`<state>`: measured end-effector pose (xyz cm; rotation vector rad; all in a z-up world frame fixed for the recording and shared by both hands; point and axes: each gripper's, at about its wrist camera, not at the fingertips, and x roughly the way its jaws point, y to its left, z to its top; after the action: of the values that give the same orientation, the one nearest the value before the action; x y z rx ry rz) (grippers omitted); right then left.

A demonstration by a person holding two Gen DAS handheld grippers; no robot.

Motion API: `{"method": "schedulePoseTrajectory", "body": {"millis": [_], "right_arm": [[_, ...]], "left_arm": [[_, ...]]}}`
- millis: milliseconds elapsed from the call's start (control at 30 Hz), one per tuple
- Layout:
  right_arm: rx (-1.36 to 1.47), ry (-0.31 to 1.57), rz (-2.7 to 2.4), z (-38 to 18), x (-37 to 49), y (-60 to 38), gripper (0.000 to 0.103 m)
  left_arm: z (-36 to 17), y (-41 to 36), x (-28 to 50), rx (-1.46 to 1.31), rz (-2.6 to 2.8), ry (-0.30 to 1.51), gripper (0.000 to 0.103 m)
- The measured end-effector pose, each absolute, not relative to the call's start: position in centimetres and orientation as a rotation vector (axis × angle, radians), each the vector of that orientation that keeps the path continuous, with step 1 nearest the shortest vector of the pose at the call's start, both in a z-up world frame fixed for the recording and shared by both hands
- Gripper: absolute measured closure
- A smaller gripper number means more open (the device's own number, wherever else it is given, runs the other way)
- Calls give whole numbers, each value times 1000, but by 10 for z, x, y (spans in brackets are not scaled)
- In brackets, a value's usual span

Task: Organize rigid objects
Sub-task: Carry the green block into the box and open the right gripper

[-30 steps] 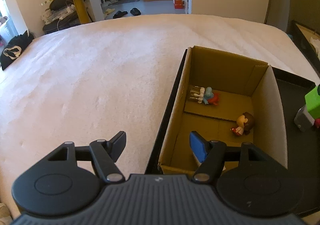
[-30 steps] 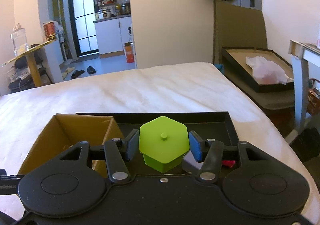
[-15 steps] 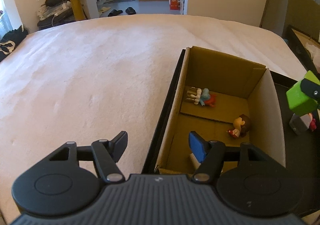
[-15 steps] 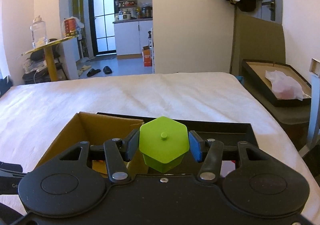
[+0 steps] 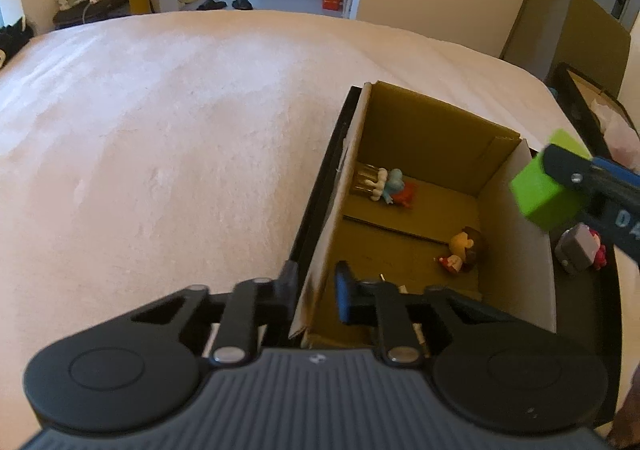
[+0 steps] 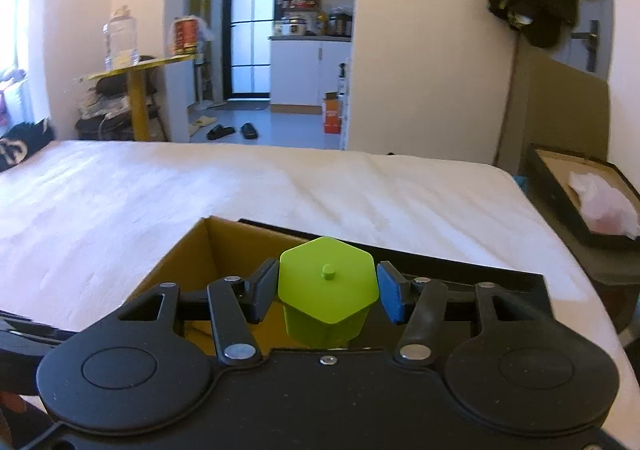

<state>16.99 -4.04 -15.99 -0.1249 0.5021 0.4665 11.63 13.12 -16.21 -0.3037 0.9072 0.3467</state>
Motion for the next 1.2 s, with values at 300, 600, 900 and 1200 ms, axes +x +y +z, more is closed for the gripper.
{"method": "schedulePoseTrajectory", "body": {"millis": [300,600,900,1200], "right_arm": [[-138,537,541,-162,167,-10,51],[-45,603,625,-175,174,-1,47],[-18,624,595,-167,169,-24,43],[-10,594,497,-153,161,-68,43]], "left_arm": [[-165,140,113,-348,320,896,91],[-165,142,112,-356,316,895,91],[-165,139,114,-341,327,906,91],[-164,132,116,-289,355,924,87]]}}
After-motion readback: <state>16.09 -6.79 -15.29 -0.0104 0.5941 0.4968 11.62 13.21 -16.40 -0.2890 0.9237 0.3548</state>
